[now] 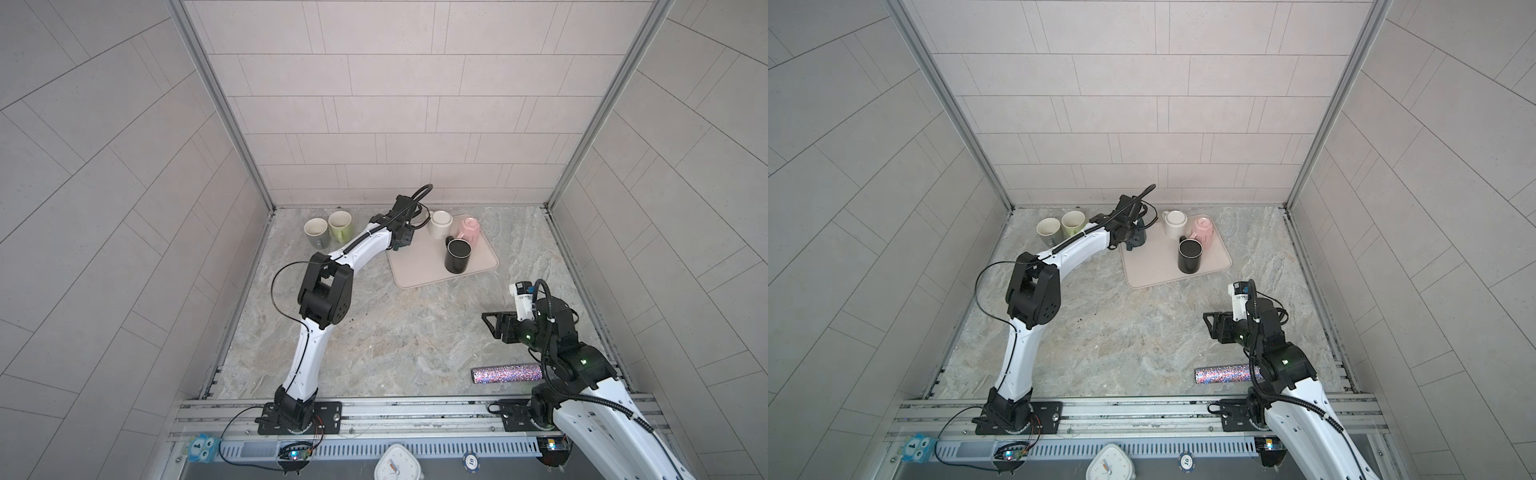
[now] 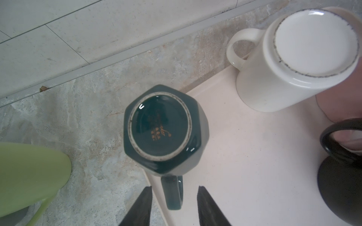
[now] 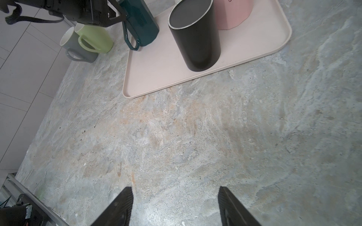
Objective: Turn the mug right side up
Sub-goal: Pick up the mug from the tray.
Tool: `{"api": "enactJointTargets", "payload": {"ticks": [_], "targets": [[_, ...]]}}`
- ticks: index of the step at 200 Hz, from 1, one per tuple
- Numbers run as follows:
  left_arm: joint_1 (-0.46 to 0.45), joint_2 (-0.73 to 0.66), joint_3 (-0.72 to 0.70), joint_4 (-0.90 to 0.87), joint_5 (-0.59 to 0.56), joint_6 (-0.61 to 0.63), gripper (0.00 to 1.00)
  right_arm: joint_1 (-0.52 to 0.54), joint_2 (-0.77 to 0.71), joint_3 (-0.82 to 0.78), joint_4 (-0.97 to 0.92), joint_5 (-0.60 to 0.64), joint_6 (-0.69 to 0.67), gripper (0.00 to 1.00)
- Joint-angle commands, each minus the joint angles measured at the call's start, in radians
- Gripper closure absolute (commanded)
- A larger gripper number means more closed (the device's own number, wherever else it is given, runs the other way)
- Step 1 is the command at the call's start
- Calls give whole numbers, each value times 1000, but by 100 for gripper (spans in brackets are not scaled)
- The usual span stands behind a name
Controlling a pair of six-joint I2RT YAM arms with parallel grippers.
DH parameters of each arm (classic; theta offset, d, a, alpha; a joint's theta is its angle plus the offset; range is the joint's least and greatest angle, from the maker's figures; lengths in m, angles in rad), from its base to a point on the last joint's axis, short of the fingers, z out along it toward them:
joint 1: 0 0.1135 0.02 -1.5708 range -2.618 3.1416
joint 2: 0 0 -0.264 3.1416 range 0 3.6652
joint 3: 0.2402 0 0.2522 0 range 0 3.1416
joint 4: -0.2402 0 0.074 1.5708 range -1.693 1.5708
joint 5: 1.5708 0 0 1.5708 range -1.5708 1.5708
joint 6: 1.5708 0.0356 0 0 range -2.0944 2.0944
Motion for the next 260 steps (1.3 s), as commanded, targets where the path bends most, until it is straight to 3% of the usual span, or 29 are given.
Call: {"api": "enactJointTargets", "payload": {"ticks": [1,260], "targets": [[10,26,32,-43,-14,3,57,-4,-2,-2,9,23,-1,30],[19,167,169,-74,-48,-23,67,-4,3,-17,16,49,0,30]]}}
